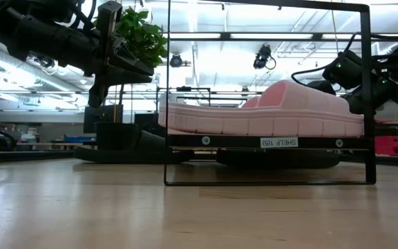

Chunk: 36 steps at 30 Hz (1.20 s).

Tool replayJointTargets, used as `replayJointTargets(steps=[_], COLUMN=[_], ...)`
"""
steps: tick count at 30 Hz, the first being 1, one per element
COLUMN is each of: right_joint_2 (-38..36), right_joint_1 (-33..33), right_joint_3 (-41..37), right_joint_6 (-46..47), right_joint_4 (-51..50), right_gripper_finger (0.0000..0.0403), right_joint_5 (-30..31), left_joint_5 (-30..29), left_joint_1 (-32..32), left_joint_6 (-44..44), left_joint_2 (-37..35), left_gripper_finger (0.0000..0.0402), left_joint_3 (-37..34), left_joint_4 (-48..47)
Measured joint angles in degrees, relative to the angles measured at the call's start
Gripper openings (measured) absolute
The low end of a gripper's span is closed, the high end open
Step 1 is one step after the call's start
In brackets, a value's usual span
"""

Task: Pick and place slides into the shelf
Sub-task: Put the right black slide on the shelf

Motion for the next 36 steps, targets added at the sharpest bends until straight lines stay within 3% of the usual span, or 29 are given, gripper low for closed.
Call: replayJointTargets(steps=[13,19,26,36], right_joint_2=[3.4,3.4,3.4,3.3], right_joint_1=[1.1,1.1,1.1,1.1], right_joint_3=[0.0,0.1,0.1,0.1], right_joint_6=[-0.4,-2.1,-4.9,-6.2], right_joint_4=[4.3,4.4,4.4,0.6], right_gripper_finger=[0.0198,0.0136,0.0018,0.0009], right_joint_5=[1.7,2.4,3.2,3.9], left_joint_5=[0.0,0.0,0.0,0.0], left_joint_1=[0.0,0.0,0.0,-0.1], left_joint_6=[0.0,0.0,0.0,0.0], left_joint_2=[0.0,0.0,0.0,0.0], left_gripper_finger=[0.0051,0.0056,0.0051,0.0054], left_joint_3=[0.0,0.0,0.0,0.0], left_joint_4=[0.0,0.0,0.0,0.0])
